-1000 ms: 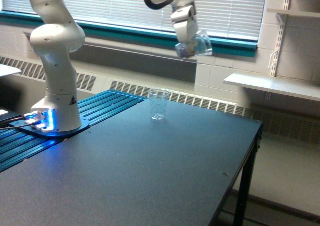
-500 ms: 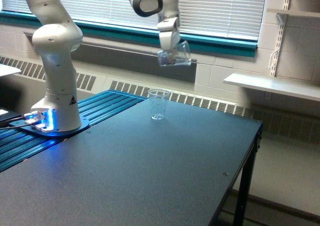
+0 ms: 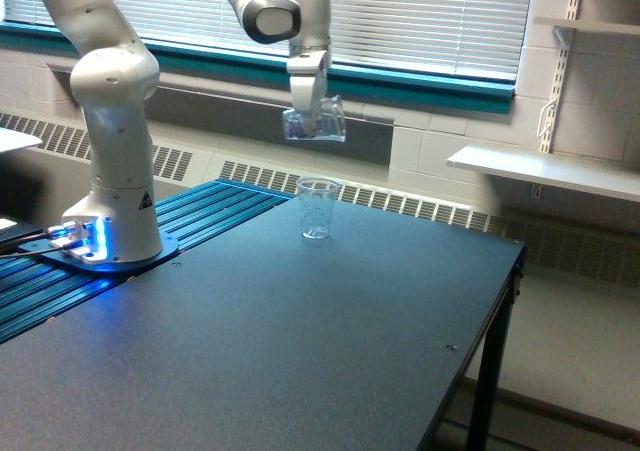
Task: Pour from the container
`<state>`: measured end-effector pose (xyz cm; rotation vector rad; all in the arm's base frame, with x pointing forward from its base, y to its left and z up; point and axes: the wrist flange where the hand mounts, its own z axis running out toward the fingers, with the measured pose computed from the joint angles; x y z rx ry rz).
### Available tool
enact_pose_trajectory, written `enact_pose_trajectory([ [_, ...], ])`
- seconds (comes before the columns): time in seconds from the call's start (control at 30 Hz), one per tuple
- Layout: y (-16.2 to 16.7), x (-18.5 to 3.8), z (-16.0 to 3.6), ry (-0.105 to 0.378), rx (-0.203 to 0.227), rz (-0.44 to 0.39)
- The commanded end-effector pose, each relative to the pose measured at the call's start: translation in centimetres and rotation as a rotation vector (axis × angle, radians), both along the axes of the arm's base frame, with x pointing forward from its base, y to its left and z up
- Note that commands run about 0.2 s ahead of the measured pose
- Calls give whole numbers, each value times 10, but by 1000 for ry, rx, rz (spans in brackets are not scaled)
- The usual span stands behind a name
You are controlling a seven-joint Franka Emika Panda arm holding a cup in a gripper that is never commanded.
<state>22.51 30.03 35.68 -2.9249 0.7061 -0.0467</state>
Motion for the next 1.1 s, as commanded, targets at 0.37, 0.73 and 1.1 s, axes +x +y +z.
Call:
enact_pose_trajectory([
  [0.37,-18,-32,-17,88,-1,15],
  [0.73,-39,-31,-33,165,-1,-36],
  [1.1,-36,-33,-44,223,-3,-47],
])
